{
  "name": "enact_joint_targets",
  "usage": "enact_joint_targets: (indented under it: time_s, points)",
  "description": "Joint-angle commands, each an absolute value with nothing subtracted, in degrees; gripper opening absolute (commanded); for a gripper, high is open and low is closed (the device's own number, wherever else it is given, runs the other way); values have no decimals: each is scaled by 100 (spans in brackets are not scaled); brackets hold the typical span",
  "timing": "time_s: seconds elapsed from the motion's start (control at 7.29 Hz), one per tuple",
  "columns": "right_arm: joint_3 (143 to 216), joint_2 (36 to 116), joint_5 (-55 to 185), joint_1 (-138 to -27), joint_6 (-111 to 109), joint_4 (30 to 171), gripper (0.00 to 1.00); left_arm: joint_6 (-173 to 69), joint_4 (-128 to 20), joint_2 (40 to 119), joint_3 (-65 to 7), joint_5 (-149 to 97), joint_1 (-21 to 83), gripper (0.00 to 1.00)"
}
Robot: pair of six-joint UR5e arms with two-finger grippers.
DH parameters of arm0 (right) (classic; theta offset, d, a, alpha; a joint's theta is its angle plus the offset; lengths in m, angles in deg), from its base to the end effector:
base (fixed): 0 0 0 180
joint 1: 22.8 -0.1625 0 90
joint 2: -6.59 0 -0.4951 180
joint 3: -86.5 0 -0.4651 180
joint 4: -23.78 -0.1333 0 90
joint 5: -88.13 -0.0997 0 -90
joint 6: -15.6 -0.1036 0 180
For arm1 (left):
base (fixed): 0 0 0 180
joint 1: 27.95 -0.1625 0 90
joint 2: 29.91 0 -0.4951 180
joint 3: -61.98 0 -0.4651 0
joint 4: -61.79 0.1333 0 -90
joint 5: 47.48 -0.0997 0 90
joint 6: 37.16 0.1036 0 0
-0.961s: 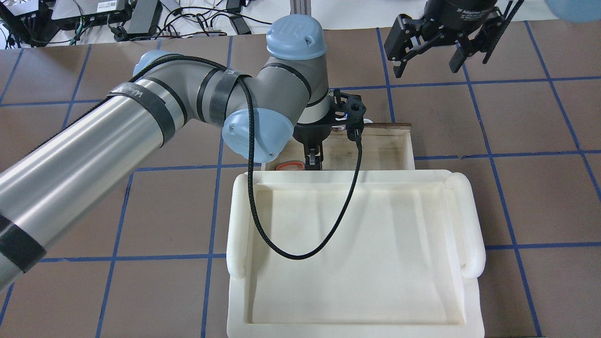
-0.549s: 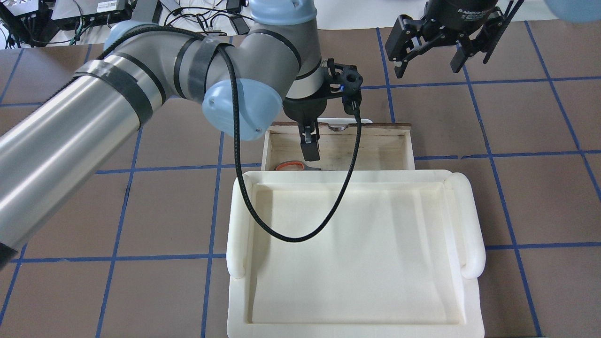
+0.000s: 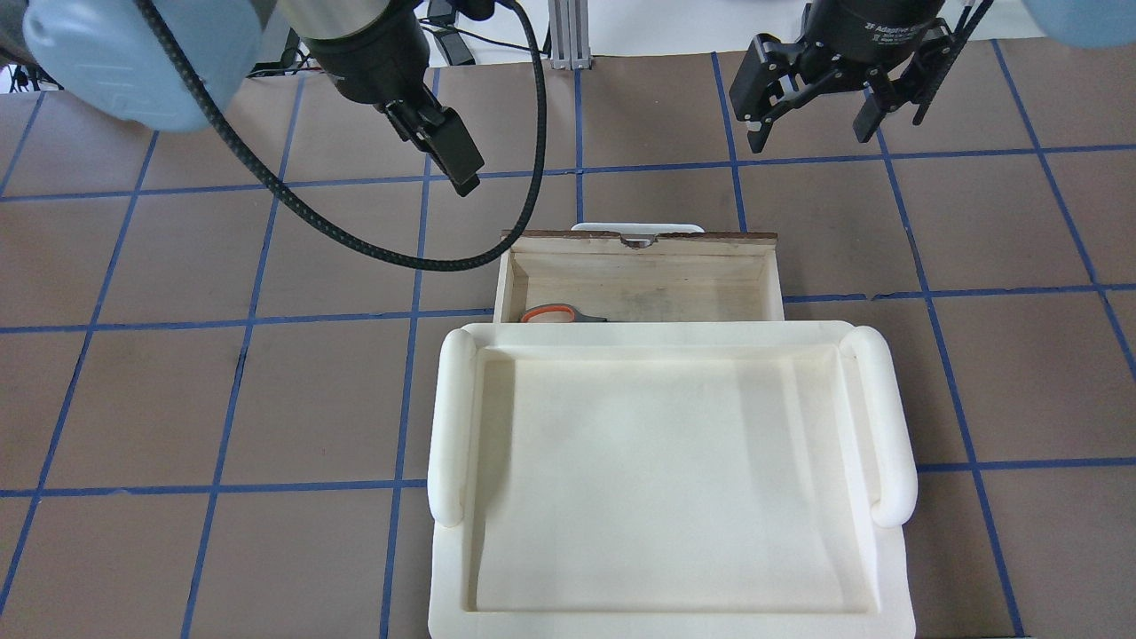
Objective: Place scissors in drawer with both arms
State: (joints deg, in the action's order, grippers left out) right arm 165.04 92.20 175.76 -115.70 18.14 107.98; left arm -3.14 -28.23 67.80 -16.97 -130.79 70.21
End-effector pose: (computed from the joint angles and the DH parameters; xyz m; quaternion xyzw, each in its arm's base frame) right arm 0.1678 -0.5937 0.6121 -0.0477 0.9986 -0.0110 0.0207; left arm -0.2342 -0.6091 0.5833 -0.3606 -0.9304 0.0412 0.0504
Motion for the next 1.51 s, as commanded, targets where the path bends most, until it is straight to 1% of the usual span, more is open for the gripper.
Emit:
enact_joint_targets:
  time_s: [0.0,0.27,0.82,0.96,1.37]
  points:
    - [16507,9220,17541,-11570,1797,10833,100,-1315,-3014,6589,-1939,-13263,6436,100]
    - [16525,9229,17497,-11570,1745,10859,100,-2374,-2997,6440,-2117,-13835,6293,100]
    - [16700,9299,17602,-11579,1736,10737,100,-2635,-3058,6159,-2152,-13942,6232,100]
    - [16770,9290,17611,-11579,1744,10510,100,-2696,-3102,6062,-2239,-13881,6283,100]
    - [16859,9299,17611,-11579,1736,10508,100,-2802,-3093,5789,-2617,-13836,6301,100]
